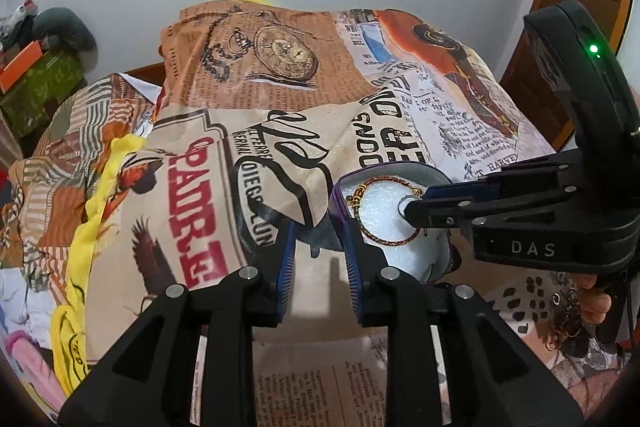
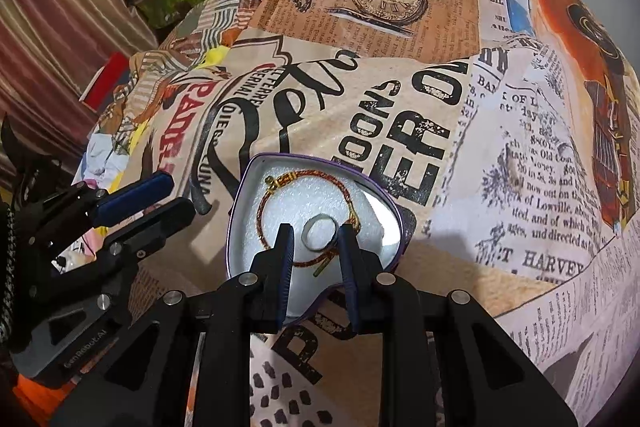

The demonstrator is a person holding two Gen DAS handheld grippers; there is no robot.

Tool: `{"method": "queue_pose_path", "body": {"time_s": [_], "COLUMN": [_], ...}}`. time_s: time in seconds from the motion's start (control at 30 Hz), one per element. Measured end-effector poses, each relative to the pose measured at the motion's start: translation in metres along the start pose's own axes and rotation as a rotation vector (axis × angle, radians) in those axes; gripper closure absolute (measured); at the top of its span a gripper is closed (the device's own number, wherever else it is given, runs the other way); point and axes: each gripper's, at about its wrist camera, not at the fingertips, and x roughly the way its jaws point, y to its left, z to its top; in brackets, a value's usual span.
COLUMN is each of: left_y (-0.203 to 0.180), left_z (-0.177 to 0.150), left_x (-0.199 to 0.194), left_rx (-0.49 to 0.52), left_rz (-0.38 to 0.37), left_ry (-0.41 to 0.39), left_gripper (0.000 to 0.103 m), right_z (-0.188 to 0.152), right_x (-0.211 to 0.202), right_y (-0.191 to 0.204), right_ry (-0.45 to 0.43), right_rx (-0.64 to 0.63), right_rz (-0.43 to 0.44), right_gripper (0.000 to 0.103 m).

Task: Organize jewelry
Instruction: 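Carry both items over the purple heart tin and open both grippers, then move both grippers back to the jewelry pile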

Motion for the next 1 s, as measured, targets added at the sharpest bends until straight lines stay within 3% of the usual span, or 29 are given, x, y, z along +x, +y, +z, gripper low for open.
{"method": "queue_pose_path", "body": {"time_s": [0.37, 0.57, 0.73, 1.0], "left_y": [-0.011, -0.029, -0.052, -0.088], "left_z": [-0.005, -0.008, -0.017, -0.041], "left_x": [-0.034, -0.063, -0.078, -0.080], "left_rx": [0.009, 0.037, 0.075, 0.101], "left_rz": [-0.003, -0.028, -0.052, -0.111], "left_ry": [-0.023, -0.060, -0.067, -0.027], "left_gripper": [0.078, 0.069, 0.066, 0.064], "right_z": [-0.014, -0.035, -0.057, -0.099], "right_x": [-0.045, -0.082, -0.107, -0.127], "right_y": [0.015, 0.013, 0.008, -0.006], "right_ry": [-0.076, -0.143, -0.202, -0.237], "right_rx": [-0.049, -0.039, -0.018, 0.014], "right_rz": [-0.063, -0.092, -0.132, -0.187], "right_gripper": [0.082, 0.082, 0.064, 0.063]}}
